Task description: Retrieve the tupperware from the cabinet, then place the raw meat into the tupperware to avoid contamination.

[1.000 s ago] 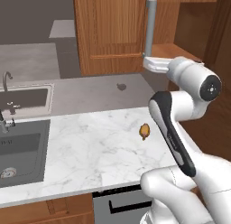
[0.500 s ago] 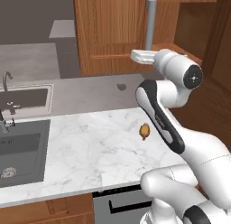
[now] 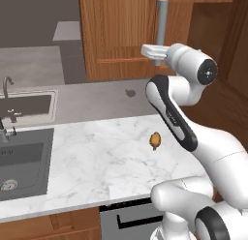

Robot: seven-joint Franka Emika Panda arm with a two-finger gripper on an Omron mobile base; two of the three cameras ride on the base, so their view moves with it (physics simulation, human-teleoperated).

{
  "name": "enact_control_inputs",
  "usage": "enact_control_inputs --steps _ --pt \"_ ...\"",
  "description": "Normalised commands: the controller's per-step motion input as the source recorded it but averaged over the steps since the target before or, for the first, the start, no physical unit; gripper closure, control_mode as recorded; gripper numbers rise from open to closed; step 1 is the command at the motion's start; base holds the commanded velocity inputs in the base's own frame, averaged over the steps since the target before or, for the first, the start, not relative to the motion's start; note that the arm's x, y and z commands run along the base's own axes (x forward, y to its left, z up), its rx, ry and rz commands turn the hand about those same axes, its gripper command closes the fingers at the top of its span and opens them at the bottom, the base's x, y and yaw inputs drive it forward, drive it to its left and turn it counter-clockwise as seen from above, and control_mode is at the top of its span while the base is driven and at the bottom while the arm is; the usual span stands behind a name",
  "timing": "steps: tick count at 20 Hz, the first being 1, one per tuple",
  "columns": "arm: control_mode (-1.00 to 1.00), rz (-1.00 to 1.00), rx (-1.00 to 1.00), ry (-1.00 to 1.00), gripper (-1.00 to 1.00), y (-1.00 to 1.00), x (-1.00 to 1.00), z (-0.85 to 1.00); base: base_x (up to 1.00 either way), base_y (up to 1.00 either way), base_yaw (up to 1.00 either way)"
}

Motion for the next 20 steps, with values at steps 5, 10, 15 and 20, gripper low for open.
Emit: enact_control_inputs --steps 5,10,15,20 --pt "-1.00 0.00 0.00 0.00 -1.00 -0.01 0.25 0.03 0.00 0.00 0.00" --pt "-1.00 0.00 0.00 0.03 -1.00 0.00 0.46 -0.04 0.00 0.00 0.00" --pt "-1.00 0.00 -0.01 0.05 -1.00 -0.01 0.48 -0.09 0.00 0.00 0.00" --pt "-1.00 0.00 0.00 0.07 -1.00 -0.05 0.52 -0.12 0.00 0.00 0.00"
